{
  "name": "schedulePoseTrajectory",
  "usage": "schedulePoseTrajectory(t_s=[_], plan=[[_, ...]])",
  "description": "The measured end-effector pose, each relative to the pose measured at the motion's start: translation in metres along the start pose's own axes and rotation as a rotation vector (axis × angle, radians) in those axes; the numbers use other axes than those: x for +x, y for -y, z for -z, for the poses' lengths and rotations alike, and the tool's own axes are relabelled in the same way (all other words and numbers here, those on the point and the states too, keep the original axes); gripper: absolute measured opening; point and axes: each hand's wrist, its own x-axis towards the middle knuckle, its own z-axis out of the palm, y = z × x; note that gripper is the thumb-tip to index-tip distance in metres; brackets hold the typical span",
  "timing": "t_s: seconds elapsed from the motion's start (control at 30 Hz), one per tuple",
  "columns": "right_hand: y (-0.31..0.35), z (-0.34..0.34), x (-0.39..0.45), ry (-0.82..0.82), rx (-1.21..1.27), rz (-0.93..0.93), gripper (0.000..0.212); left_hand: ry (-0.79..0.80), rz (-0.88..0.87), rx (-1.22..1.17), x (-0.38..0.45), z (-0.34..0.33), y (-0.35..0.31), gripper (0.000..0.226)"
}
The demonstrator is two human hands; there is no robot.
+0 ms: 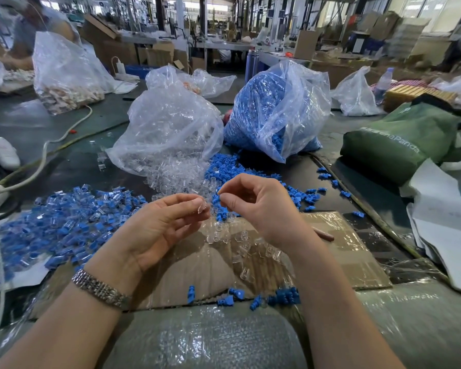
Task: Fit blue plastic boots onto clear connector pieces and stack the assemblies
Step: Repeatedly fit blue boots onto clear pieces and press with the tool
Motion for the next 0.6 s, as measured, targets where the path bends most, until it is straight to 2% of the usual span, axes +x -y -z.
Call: schedulePoseTrajectory(t_s=[0.2, 0.4, 0.6], plan=[[0.0023, -0.002, -0.003, -0.02, 0.003, 0.102, 0.006, 0.028, 0.043, -0.113, -0.0007, 0.0013, -0.0022, 0.023], [0.0047, -0.0061, -0.0047, 0.017, -0.078, 0.171, 0.004, 0.079, 0.057, -0.019, -0.0029, -0.0058, 0.0001, 0.01], [0.0066, -0.0055, -0.0052, 0.0, -0.178, 0.226, 0.003, 0.129, -0.02, 0.045, -0.0028, -0.0032, -0.0001, 0.018]])
